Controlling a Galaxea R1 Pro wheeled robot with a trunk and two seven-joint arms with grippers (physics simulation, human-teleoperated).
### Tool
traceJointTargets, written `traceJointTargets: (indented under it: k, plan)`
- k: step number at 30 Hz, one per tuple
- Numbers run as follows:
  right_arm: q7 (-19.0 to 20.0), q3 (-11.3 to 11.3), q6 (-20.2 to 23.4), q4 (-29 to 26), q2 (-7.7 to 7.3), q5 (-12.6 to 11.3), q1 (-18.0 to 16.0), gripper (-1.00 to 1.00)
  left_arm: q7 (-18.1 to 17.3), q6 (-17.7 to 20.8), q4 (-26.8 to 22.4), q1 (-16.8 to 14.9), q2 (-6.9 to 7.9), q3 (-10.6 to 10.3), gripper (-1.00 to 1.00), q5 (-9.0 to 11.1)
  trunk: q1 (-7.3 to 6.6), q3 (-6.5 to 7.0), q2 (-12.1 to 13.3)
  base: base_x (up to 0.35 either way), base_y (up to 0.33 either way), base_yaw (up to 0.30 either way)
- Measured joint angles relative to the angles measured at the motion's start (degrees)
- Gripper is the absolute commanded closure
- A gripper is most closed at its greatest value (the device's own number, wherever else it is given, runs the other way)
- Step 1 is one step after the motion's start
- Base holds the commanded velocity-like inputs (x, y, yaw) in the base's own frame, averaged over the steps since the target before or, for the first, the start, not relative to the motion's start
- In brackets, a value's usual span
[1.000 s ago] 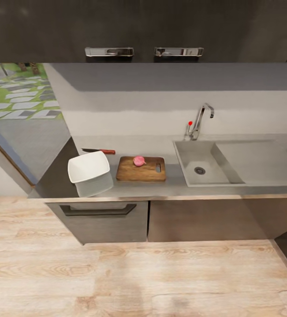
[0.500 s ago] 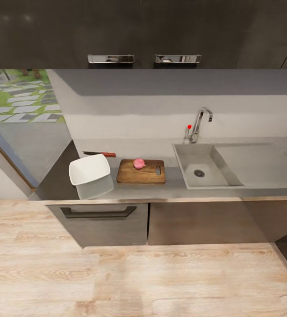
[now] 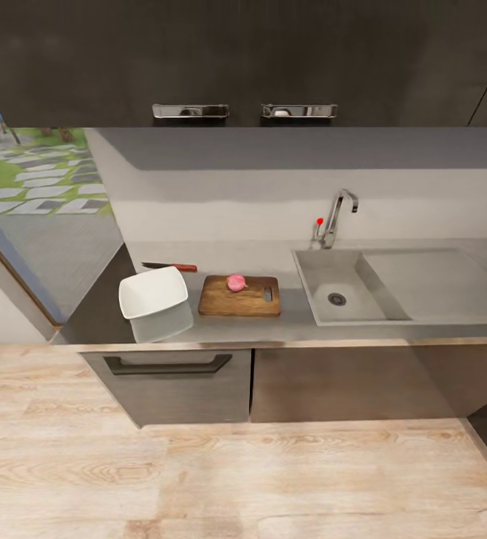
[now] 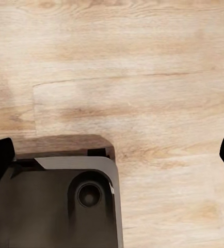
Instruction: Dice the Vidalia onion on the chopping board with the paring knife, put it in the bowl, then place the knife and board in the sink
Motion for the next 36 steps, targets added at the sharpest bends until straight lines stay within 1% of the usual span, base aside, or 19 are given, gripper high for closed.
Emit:
traceJointTargets:
  k: [10, 18, 21, 36]
  plan:
    - [0.00, 0.00, 0.00, 0.09, 0.00, 0.01, 0.00, -1.00, 0.01, 0.00, -0.02, 0.00, -0.04, 0.00, -1.00, 0.00, 0.00, 0.91, 0.00, 0.000, 0.022, 0.000]
    - [0.00, 0.08, -0.01, 0.11, 0.00, 0.03, -0.01, -1.00, 0.03, 0.00, -0.07, 0.01, -0.04, 0.00, -1.00, 0.00, 0.00, 1.63, 0.00, 0.000, 0.235, 0.000]
    - [0.00, 0.09, 0.00, 0.10, 0.01, 0.02, 0.00, -1.00, 0.01, 0.00, -0.02, 0.00, -0.05, 0.00, -1.00, 0.00, 0.00, 1.90, 0.00, 0.000, 0.097, 0.000]
    - [0.00, 0.09, 0.00, 0.09, 0.02, 0.06, 0.00, -1.00, -0.01, 0.00, -0.02, 0.00, -0.04, 0.00, -1.00, 0.00, 0.00, 3.26, 0.00, 0.000, 0.007, 0.000]
